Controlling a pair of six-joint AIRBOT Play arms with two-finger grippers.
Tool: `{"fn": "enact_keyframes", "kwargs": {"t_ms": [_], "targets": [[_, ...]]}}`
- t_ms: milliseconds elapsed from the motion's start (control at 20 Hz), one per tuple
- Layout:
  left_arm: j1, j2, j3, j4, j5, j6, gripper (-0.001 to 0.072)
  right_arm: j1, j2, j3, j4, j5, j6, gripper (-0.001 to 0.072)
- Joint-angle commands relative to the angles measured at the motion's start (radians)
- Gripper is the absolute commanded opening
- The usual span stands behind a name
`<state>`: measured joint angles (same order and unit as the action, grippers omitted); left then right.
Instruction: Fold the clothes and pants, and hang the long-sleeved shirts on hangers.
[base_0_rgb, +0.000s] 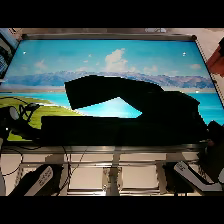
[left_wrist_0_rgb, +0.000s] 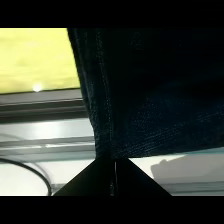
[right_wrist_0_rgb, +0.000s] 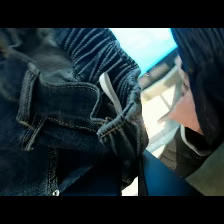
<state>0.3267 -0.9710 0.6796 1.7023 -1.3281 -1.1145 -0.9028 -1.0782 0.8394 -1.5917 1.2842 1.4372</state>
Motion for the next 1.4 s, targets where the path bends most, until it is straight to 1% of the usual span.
{"fn": "enact_keyframes", "kwargs": {"t_ms": [0,250,300,350,400,450,500,550,650,750,800,850,900,1000,1050,1150,1250,1350], "targets": [[-0.001,-0.001,-0.032,-0.005,0.029,0.003,0.0030,-0.010,0.001,-0.058,-0.039,-0.046,0.012,0.0028],[-0.001,-0.001,-0.032,-0.004,0.029,0.005,0.0040,-0.010,0.001,-0.059,-0.074,-0.052,0.025,0.0028],[-0.001,-0.001,-0.032,-0.002,0.030,0.013,0.0110,-0.010,0.001,-0.059,-0.078,-0.054,0.028,0.0028],[-0.002,0.000,-0.030,-0.002,0.030,0.028,0.0206,-0.010,0.001,-0.057,-0.077,-0.053,0.028,0.0049],[-0.005,0.003,-0.021,-0.002,0.031,0.031,0.0214,-0.010,0.002,-0.050,-0.074,-0.053,0.028,0.0169],[-0.017,0.006,0.000,-0.002,0.033,0.031,0.0216,-0.010,0.002,-0.034,-0.066,-0.050,0.028,0.0339],[-0.033,0.011,0.029,-0.002,0.033,0.031,0.0235,-0.008,0.002,-0.006,-0.058,-0.045,0.028,0.0424],[-0.053,0.016,0.069,-0.001,0.034,0.031,0.0251,-0.008,0.002,0.034,-0.052,-0.038,0.028,0.0431],[-0.102,0.018,0.171,0.017,0.037,0.031,0.0251,-0.008,0.002,0.130,-0.034,-0.020,0.039,0.0432],[-0.175,0.018,0.259,0.016,0.089,0.032,0.0256,-0.008,0.002,0.232,0.057,-0.008,0.046,0.0431],[-0.228,0.017,0.281,0.014,0.138,0.063,0.0350,-0.008,0.002,0.274,0.127,0.001,0.041,0.0431],[-0.285,0.016,0.285,0.014,0.196,0.108,0.0387,-0.008,0.002,0.311,0.214,0.010,0.016,0.0431],[-0.353,0.006,0.285,0.014,0.248,0.171,0.0387,-0.006,0.002,0.332,0.301,0.018,-0.018,0.0431],[-0.483,-0.040,0.285,0.018,0.320,0.332,0.0383,-0.005,0.002,0.341,0.463,0.041,-0.096,0.0430],[-0.546,-0.078,0.285,0.026,0.351,0.391,0.0383,0.003,0.001,0.341,0.501,0.051,-0.123,0.0431],[-0.647,-0.174,0.285,0.127,0.393,0.404,0.0383,0.038,0.001,0.341,0.493,0.056,-0.136,0.0430],[-0.713,-0.279,0.285,0.233,0.392,0.396,0.0383,0.072,0.001,0.341,0.489,0.063,-0.146,0.0430],[-0.745,-0.366,0.285,0.288,0.391,0.340,0.0383,0.101,0.001,0.341,0.488,0.063,-0.149,0.0430]]}}
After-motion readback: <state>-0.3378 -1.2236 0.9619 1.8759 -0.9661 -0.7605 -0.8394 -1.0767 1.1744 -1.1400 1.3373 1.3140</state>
